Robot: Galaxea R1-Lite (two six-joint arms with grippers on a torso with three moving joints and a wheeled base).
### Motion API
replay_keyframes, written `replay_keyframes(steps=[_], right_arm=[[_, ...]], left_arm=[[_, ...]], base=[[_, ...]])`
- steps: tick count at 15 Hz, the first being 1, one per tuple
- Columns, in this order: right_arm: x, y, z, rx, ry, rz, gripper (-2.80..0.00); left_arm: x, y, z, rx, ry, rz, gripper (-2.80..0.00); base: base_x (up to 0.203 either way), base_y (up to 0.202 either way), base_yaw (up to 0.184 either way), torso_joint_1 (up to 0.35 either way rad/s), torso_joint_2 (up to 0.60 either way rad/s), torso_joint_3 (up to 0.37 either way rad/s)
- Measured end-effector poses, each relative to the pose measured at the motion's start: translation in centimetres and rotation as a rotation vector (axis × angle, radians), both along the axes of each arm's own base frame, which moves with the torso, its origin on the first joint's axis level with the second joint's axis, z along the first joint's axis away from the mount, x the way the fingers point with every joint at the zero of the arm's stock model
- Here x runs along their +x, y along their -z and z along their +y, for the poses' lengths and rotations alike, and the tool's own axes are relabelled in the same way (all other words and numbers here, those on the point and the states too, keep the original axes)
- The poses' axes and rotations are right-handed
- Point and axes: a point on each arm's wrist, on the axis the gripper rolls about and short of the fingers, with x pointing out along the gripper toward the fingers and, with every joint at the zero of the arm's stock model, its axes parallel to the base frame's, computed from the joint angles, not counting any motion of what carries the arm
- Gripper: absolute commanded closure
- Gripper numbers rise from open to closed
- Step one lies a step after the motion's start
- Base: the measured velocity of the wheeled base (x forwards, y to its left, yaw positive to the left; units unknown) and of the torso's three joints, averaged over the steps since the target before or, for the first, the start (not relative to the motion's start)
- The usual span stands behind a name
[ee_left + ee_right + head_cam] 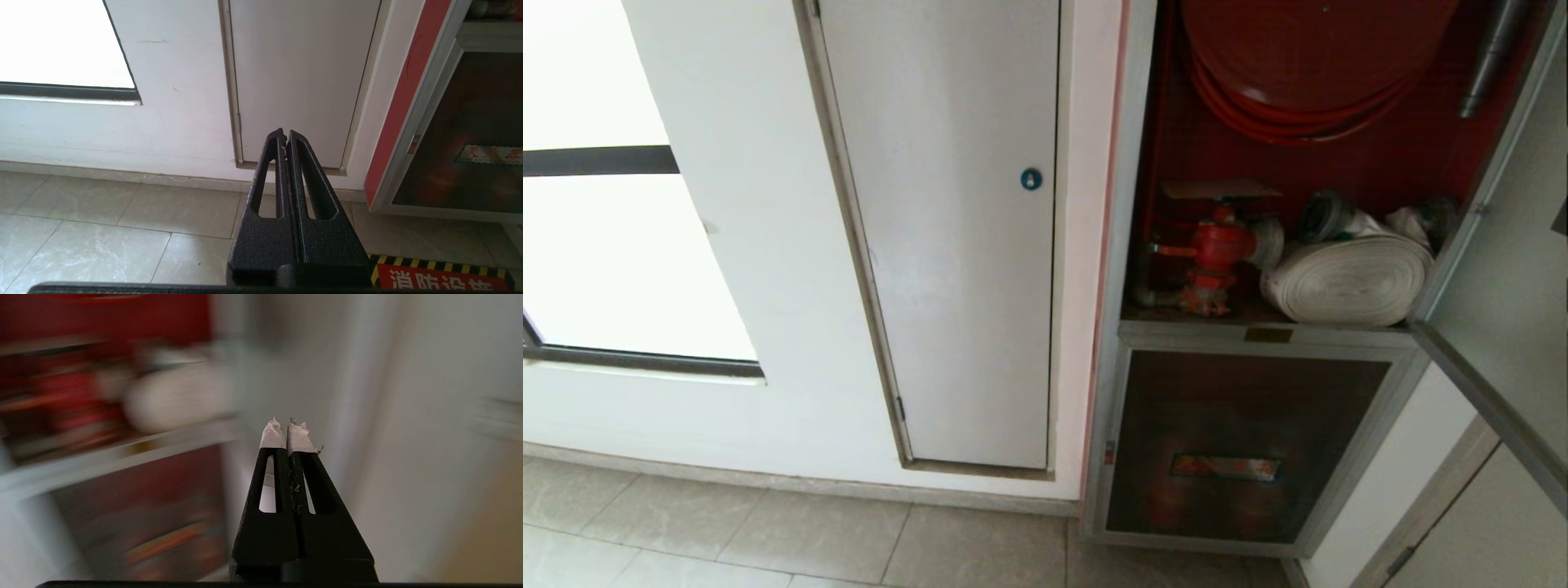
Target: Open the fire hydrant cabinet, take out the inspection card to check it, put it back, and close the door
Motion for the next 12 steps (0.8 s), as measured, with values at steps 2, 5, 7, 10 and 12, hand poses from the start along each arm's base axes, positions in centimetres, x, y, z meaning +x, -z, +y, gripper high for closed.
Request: replay_keyframes(steps=[2, 5, 7, 10, 12], right_arm=[[0.7, -0.9, -0.2, 0.01, 0.14, 0.015, 0.0], [1.3, -2.6, -0.6, 0.028, 0.308, 0.011, 0.0], [1.4, -3.3, -0.8, 0.042, 0.428, 0.01, 0.0], [1.8, -4.1, -1.1, 0.049, 0.53, 0.016, 0.0], [2.7, -4.4, -1.4, 0.052, 0.527, 0.037, 0.0]], left_arm=[[0.0, 0.0, 0.0, 0.0, 0.0, 0.0, 0.0], [0.0, 0.0, 0.0, 0.0, 0.0, 0.0, 0.0], [0.0, 0.0, 0.0, 0.0, 0.0, 0.0, 0.0], [0.0, 0.0, 0.0, 0.0, 0.0, 0.0, 0.0], [0.0, 0.0, 0.0, 0.0, -0.001, 0.0, 0.0]], base=[[0.0, 0.0, 0.0, 0.0, 0.0, 0.0], [0.0, 0.0, 0.0, 0.0, 0.0, 0.0], [0.0, 0.0, 0.0, 0.0, 0.0, 0.0], [0.0, 0.0, 0.0, 0.0, 0.0, 0.0], [0.0, 0.0, 0.0, 0.0, 0.0, 0.0]])
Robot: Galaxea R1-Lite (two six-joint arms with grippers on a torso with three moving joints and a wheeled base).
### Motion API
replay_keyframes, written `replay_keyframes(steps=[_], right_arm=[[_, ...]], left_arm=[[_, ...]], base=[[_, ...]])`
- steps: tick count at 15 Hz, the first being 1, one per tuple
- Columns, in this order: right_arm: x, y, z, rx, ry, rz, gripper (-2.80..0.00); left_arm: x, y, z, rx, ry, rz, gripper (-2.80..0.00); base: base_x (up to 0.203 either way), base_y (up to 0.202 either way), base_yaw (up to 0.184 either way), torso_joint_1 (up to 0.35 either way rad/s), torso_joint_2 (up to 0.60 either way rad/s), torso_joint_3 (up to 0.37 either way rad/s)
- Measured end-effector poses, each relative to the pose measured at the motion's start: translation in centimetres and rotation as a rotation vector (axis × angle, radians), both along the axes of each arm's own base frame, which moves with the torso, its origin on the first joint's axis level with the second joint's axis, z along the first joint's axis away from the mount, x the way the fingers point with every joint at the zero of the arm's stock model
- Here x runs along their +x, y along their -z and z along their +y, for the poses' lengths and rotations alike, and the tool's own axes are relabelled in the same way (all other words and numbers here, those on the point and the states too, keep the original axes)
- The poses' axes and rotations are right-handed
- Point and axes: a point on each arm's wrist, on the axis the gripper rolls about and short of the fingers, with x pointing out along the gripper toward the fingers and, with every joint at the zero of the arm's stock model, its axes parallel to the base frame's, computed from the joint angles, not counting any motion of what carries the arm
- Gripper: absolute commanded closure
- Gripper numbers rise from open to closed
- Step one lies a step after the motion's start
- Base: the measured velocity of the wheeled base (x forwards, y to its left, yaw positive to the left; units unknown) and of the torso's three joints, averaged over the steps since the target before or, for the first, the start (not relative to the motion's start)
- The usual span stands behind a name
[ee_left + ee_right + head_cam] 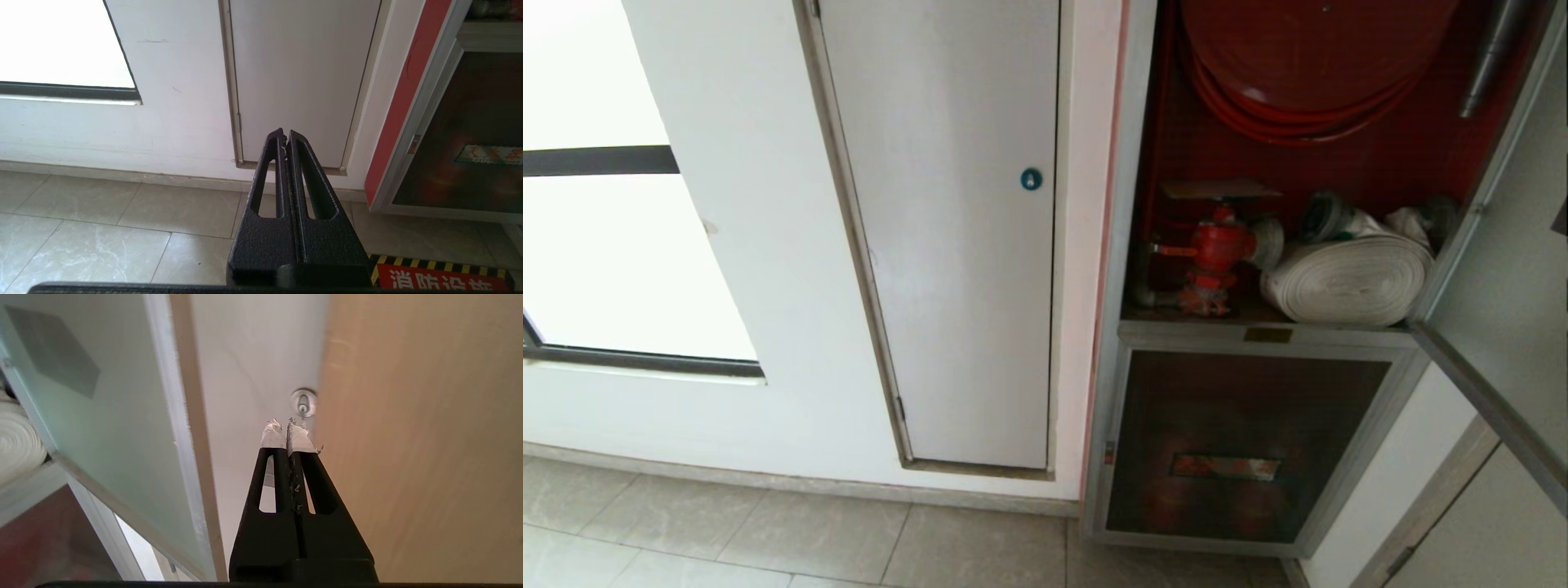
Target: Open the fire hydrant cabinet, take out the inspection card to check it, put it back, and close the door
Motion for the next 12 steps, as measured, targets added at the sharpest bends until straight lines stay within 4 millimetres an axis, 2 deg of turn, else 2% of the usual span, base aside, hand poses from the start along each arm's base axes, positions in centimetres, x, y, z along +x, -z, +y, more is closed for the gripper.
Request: replay_keyframes(steps=[4, 7, 12], right_arm=[[2.4, -2.3, -0.9, 0.007, 0.017, -0.013, 0.0], [3.6, -3.7, -2.0, 0.01, 0.128, -0.013, 0.0], [3.2, -4.5, -2.3, 0.011, 0.264, -0.037, 0.0]], left_arm=[[0.0, 0.0, 0.0, 0.0, 0.0, 0.0, 0.0], [0.0, 0.0, 0.0, 0.0, 0.0, 0.0, 0.0], [0.0, 0.0, 0.0, 0.0, 0.0, 0.0, 0.0]], base=[[0.0, 0.0, 0.0, 0.0, 0.0, 0.0], [0.0, 0.0, 0.0, 0.0, 0.0, 0.0], [0.0, 0.0, 0.0, 0.0, 0.0, 0.0]])
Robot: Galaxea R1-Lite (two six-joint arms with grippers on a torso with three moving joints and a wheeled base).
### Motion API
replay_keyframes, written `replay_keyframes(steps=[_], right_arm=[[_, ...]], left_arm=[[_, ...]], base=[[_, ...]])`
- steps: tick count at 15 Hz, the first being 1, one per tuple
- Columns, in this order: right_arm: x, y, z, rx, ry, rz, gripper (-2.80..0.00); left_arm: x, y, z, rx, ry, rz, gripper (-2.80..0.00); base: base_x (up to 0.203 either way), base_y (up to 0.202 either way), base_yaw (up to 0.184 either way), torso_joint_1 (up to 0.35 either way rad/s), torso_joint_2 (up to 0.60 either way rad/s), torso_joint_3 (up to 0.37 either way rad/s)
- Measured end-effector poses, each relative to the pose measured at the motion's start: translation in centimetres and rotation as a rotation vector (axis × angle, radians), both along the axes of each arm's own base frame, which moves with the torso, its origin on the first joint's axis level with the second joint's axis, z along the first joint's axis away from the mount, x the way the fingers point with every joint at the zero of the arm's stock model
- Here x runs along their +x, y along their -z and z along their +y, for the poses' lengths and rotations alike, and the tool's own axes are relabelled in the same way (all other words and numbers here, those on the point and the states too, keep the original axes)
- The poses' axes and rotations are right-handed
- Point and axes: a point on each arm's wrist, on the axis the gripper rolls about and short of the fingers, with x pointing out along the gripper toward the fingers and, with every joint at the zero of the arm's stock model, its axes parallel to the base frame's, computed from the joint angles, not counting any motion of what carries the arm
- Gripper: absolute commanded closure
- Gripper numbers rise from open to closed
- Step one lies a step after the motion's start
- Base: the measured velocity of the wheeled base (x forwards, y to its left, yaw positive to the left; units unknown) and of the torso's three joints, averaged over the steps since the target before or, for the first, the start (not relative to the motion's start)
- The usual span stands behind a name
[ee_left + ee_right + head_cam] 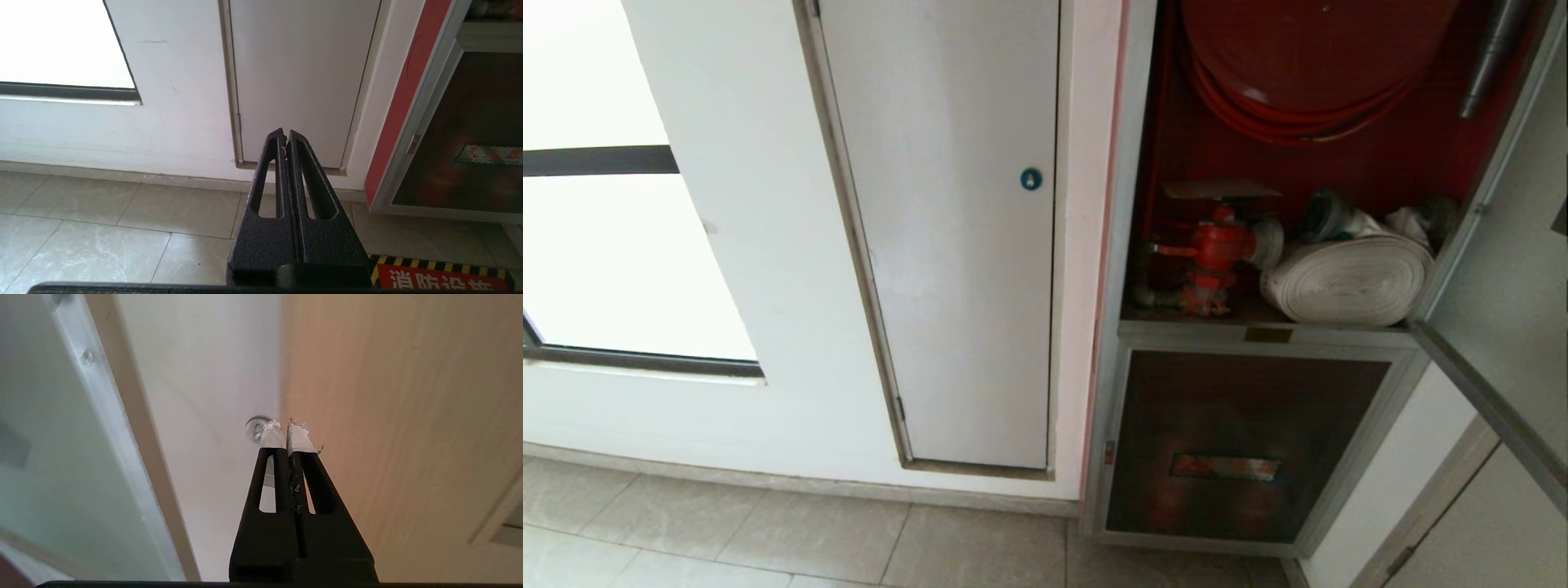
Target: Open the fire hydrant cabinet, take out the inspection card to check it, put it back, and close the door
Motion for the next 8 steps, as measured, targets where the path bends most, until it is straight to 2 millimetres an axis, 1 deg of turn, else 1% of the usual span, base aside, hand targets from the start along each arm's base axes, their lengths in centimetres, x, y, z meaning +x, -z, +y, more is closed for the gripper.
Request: replay_keyframes(steps=[4, 8], right_arm=[[1.2, -0.2, -1.0, 0.008, 0.032, 0.015, 0.0], [1.3, -0.6, -1.0, -0.009, -0.045, -0.002, 0.0]], left_arm=[[0.0, 0.0, 0.0, 0.0, 0.001, 0.0, 0.0], [0.0, 0.0, 0.0, 0.0, 0.001, 0.0, 0.0]], base=[[0.0, 0.0, 0.0, 0.0, 0.0, 0.0], [0.0, 0.0, 0.0, 0.0, 0.0, 0.0]])
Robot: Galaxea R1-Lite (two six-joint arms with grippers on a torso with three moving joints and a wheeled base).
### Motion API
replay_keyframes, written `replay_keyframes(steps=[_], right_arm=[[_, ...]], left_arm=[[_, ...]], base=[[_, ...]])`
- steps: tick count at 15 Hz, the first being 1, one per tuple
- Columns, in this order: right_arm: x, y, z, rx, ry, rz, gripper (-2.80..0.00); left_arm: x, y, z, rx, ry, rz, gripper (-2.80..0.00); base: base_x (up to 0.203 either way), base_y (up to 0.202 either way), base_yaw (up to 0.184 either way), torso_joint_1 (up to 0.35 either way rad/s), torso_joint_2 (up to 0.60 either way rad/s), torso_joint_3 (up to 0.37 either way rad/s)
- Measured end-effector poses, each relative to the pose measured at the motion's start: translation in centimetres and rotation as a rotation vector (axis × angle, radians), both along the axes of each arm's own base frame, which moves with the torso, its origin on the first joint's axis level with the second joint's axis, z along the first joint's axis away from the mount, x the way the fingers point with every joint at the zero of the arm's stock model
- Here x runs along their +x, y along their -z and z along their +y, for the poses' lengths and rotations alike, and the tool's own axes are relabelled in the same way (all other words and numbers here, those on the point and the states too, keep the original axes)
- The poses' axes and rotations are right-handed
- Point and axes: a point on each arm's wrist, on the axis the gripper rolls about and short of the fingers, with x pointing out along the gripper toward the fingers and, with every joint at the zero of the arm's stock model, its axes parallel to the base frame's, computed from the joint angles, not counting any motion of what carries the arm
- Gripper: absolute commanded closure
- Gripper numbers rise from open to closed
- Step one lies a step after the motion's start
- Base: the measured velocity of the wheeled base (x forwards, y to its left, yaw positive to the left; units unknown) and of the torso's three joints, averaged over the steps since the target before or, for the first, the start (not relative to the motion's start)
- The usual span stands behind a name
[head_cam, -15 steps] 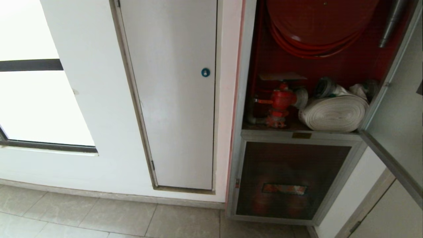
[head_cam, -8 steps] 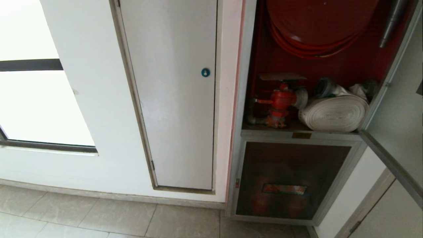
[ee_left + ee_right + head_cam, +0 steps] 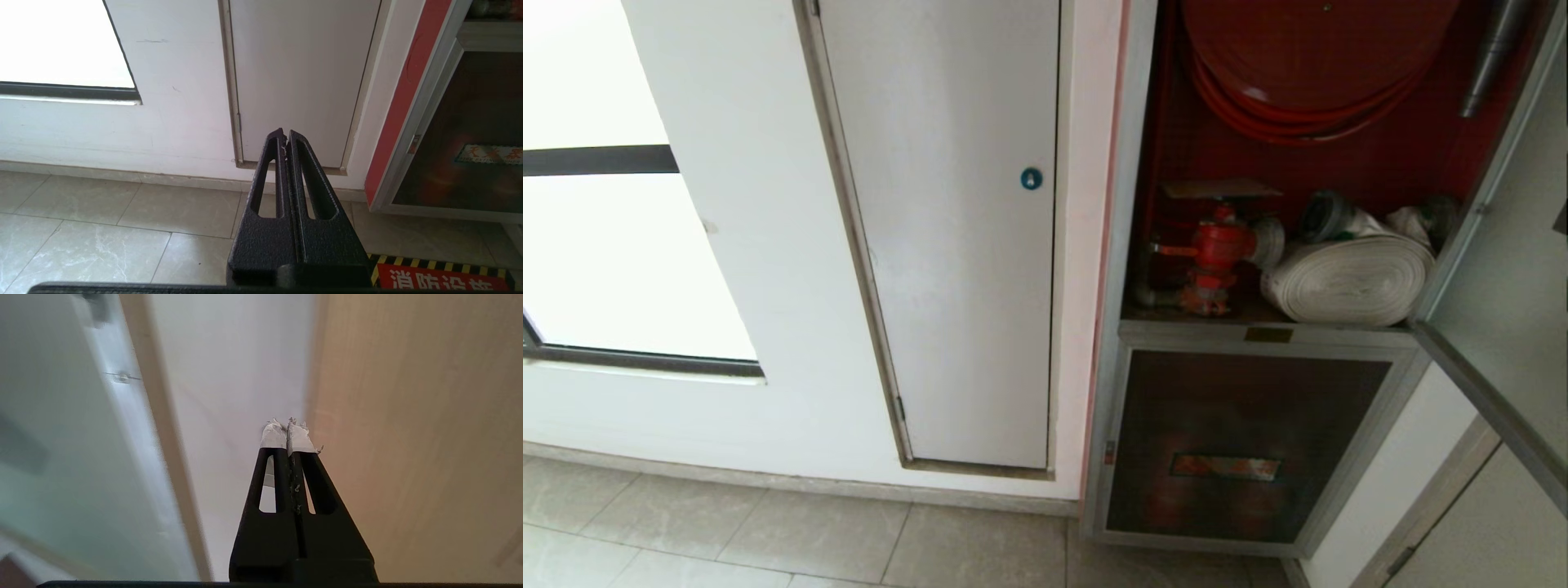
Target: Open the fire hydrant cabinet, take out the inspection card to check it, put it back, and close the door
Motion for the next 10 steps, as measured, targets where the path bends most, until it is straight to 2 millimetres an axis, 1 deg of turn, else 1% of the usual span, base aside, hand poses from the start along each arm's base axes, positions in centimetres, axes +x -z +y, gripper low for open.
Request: replay_keyframes(steps=[2, 7, 10], right_arm=[[-0.4, 0.0, 0.3, -0.004, -0.031, -0.033, 0.0], [-1.7, 0.9, 1.1, -0.006, -0.046, -0.036, 0.0], [-2.0, 0.9, 1.3, -0.015, -0.056, -0.054, 0.0]], left_arm=[[0.0, 0.0, 0.0, 0.0, 0.0, 0.0, 0.0], [0.0, 0.0, 0.0, 0.0, 0.0, 0.0, 0.0], [0.0, 0.0, 0.0, 0.0, 0.0, 0.0, 0.0]], base=[[0.0, 0.0, 0.0, 0.0, 0.0, 0.0], [0.0, 0.0, 0.0, 0.0, 0.0, 0.0], [0.0, 0.0, 0.0, 0.0, 0.0, 0.0]])
